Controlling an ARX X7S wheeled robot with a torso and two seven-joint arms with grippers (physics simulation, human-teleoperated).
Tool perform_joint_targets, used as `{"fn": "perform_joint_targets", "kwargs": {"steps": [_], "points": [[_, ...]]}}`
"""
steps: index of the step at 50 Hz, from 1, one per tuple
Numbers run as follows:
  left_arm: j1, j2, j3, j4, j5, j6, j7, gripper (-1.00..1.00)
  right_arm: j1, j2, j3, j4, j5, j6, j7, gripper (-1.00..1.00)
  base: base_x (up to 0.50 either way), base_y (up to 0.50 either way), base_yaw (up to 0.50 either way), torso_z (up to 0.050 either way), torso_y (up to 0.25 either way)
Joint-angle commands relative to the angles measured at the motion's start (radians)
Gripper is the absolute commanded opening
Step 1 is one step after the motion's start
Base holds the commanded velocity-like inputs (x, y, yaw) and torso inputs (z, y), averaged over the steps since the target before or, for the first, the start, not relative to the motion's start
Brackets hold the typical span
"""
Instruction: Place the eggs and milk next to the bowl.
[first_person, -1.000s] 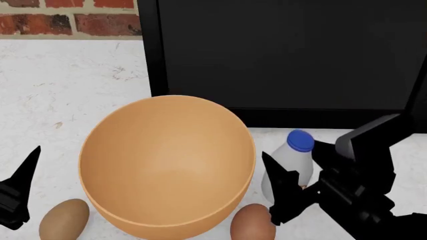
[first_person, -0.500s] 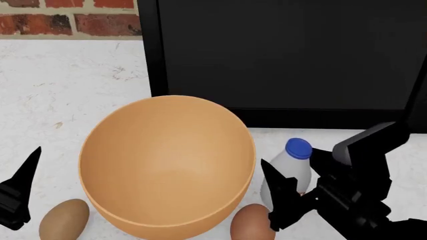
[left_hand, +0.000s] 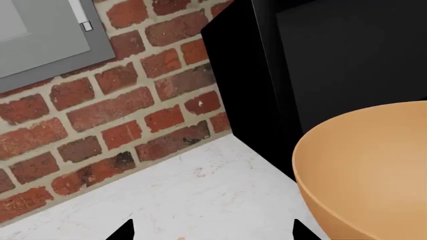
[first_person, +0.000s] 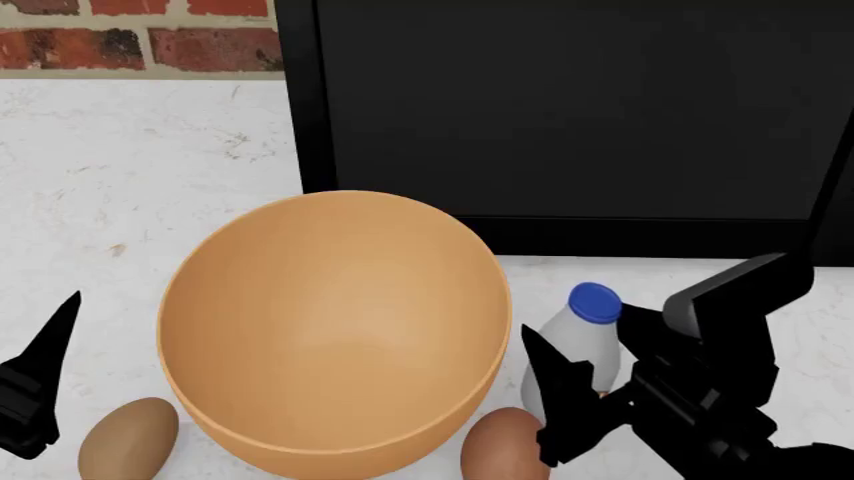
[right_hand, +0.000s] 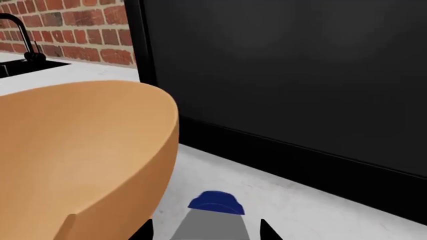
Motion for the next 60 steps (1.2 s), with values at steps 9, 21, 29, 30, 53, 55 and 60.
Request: {"fn": "perform_joint_targets", "kwargs": {"steps": [9, 21, 29, 30, 53, 55, 60], "points": [[0.002, -0.001, 0.000, 0.001, 0.000, 0.000, -0.002, 1.00, -0.002, -0.005, -0.006, 0.031, -0.031, -0.034, -0.028, -1.00, 0.00, 0.00, 0.00, 0.000, 0.000], [0.004, 0.001, 0.006, -0.009, 0.010, 0.010, 0.003, 1.00, 0.003, -0.003, -0.015, 0.009, -0.027, -0.014, -0.019, 1.00, 0.00, 0.00, 0.00, 0.000, 0.000], [0.009, 0.002, 0.005, -0.018, 0.014, 0.020, 0.008, 1.00, -0.001, -0.002, -0.012, 0.004, -0.023, -0.015, -0.017, 1.00, 0.00, 0.00, 0.00, 0.000, 0.000], [0.010, 0.002, 0.004, -0.020, 0.014, 0.023, 0.009, 1.00, -0.001, -0.002, -0.012, 0.006, -0.024, -0.017, -0.018, 1.00, 0.00, 0.00, 0.00, 0.000, 0.000], [0.010, -0.002, -0.004, -0.002, 0.001, 0.017, 0.003, 1.00, 0.021, 0.036, 0.002, -0.087, 0.008, 0.045, 0.022, 1.00, 0.00, 0.00, 0.00, 0.000, 0.000], [0.012, -0.004, -0.006, 0.001, 0.000, 0.017, 0.002, 1.00, 0.023, 0.041, 0.005, -0.095, 0.011, 0.052, 0.027, 1.00, 0.00, 0.00, 0.00, 0.000, 0.000], [0.012, -0.005, -0.008, 0.001, -0.001, 0.019, 0.003, 1.00, 0.028, 0.052, 0.010, -0.116, 0.018, 0.067, 0.038, 1.00, 0.00, 0.00, 0.00, 0.000, 0.000]]}}
